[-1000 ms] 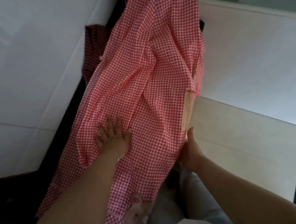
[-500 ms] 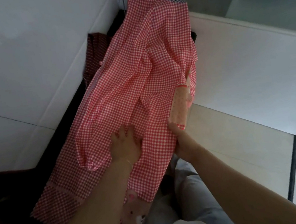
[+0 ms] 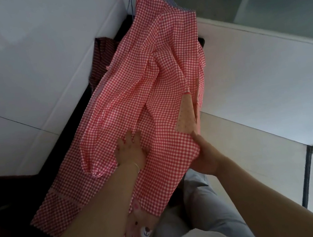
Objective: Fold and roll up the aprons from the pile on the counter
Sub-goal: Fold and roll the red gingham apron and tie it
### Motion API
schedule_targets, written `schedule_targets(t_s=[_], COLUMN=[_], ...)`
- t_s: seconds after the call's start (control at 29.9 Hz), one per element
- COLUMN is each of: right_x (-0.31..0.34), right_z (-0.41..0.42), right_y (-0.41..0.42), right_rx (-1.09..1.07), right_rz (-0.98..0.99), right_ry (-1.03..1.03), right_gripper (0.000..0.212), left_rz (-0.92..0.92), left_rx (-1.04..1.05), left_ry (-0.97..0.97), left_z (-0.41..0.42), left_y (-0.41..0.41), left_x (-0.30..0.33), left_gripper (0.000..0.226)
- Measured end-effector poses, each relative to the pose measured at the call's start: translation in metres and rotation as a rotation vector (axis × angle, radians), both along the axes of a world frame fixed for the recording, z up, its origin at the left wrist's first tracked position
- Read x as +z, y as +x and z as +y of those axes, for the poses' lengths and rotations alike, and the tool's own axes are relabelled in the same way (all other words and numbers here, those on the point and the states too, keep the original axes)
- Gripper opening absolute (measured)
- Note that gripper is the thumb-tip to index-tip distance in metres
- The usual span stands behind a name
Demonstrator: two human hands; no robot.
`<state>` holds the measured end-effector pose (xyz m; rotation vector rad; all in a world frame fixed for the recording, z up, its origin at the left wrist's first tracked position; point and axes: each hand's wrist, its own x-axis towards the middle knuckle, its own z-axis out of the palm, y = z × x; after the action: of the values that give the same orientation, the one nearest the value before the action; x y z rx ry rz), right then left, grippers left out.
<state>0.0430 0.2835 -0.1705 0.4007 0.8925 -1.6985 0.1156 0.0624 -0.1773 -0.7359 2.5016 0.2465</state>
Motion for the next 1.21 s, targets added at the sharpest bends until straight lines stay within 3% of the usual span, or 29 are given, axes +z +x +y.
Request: schedule_targets(t_s=[0.13,0.27,0.37,0.47,0.54,0.64,0.7,0.87,0.94,1.0,1.07,1.14,1.17,1.21], right_x=[0.002,-0.003,-0.009,-0.018,-0.023,-0.042,-0.044,-0.03,-0.013,0.006,0.029,0.05,0.06,0.066], right_z=[0.025,0.038,0.047,0.058,0.064,0.072,0.078,0.09,0.083,0.067,0.045,0.018,0.003,-0.011], right_y=[-0.001,-0.001,0.0,0.002,0.008,0.014,0.016,0.013,0.011,0.008,0.004,-0.001,-0.003,-0.001], right_rx=[-0.218,-0.172,0.017,0.29,0.406,0.195,0.218,0.703,0.724,0.672,0.657,0.738,0.785,0.819], right_rz=[-0.008,-0.028,0.045,0.07,0.124,0.146,0.113,0.142,0.171,0.24,0.375,0.595,0.716,0.821], right_ry=[-0.107,-0.04,0.013,0.141,0.246,0.45,0.421,0.264,0.21,0.178,0.181,0.237,0.268,0.28], right_gripper=[0.068,0.076,0.072,0.097,0.094,0.073,0.063,0.066,0.049,0.025,0.01,0.014,0.022,0.033], left_rz=[-0.034,-0.037,-0.058,-0.063,-0.065,-0.056,-0.033,-0.031,0.011,0.275,0.464,0.33,0.263,0.226], left_rx=[0.006,0.003,0.015,0.02,0.014,0.017,0.01,0.051,0.087,0.012,-0.031,0.041,0.04,-0.015], left_ry=[-0.004,-0.005,-0.005,-0.006,-0.014,-0.022,-0.033,-0.016,-0.006,-0.078,0.056,0.384,0.473,0.433], left_z=[0.003,0.002,0.005,0.004,0.006,0.008,0.007,0.012,0.021,0.04,0.063,0.083,0.088,0.09], left_y=[-0.001,-0.003,-0.004,-0.005,-0.005,-0.004,-0.003,-0.002,-0.003,-0.006,-0.012,-0.021,-0.025,-0.03], left_x=[0.002,0.0,0.002,0.001,0.001,0.003,0.002,0.008,0.02,0.037,0.062,0.089,0.1,0.106], left_gripper=[0.07,0.071,0.073,0.072,0.072,0.071,0.069,0.067,0.065,0.042,0.023,0.041,0.049,0.051])
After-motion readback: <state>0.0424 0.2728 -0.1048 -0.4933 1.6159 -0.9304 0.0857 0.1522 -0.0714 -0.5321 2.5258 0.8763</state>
